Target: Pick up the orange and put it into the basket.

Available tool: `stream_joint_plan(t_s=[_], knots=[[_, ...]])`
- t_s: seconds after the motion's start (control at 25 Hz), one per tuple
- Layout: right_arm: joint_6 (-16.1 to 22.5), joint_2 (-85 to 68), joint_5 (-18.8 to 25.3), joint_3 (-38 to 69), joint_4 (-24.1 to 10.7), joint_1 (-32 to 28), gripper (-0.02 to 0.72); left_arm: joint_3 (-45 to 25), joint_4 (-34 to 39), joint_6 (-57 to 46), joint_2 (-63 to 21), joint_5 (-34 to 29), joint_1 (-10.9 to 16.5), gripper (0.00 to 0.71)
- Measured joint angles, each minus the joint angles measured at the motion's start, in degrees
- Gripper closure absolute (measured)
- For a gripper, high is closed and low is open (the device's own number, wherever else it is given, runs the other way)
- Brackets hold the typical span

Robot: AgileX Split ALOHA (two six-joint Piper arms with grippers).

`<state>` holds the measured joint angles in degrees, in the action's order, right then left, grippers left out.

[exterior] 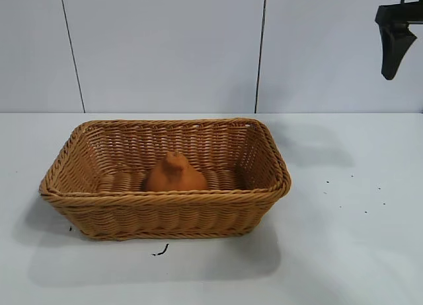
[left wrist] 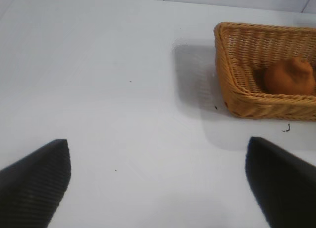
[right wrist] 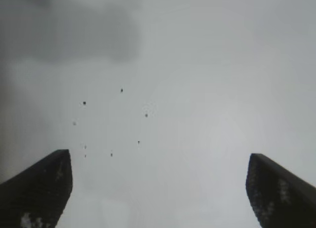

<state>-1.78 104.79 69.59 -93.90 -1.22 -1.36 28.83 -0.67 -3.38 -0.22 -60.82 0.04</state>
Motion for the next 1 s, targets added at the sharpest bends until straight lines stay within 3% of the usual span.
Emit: stream_joint_plan(t_s=[0.4,0.52,0.88,0.92,1.0], knots=[[-0.6,-29.7,0.1,36.6,0.4,0.0,0.008,0.0,0.0,0.0,0.0,0.0,0.0,0.018],[-0.6,-34.4,-0.2,40.9,0.5,0.0,0.008,0.0,0.0,0.0,0.0,0.0,0.0,0.018],[-0.6,-60.2,-9.0,59.8,1.5,0.0,0.008,0.0,0.0,0.0,0.0,0.0,0.0,0.018],[-0.8,-73.2,-10.5,64.9,2.0,0.0,0.008,0.0,0.0,0.0,0.0,0.0,0.0,0.018],[-0.9,-83.5,-11.3,65.0,2.0,0.0,0.008,0.0,0.0,0.0,0.0,0.0,0.0,0.018]])
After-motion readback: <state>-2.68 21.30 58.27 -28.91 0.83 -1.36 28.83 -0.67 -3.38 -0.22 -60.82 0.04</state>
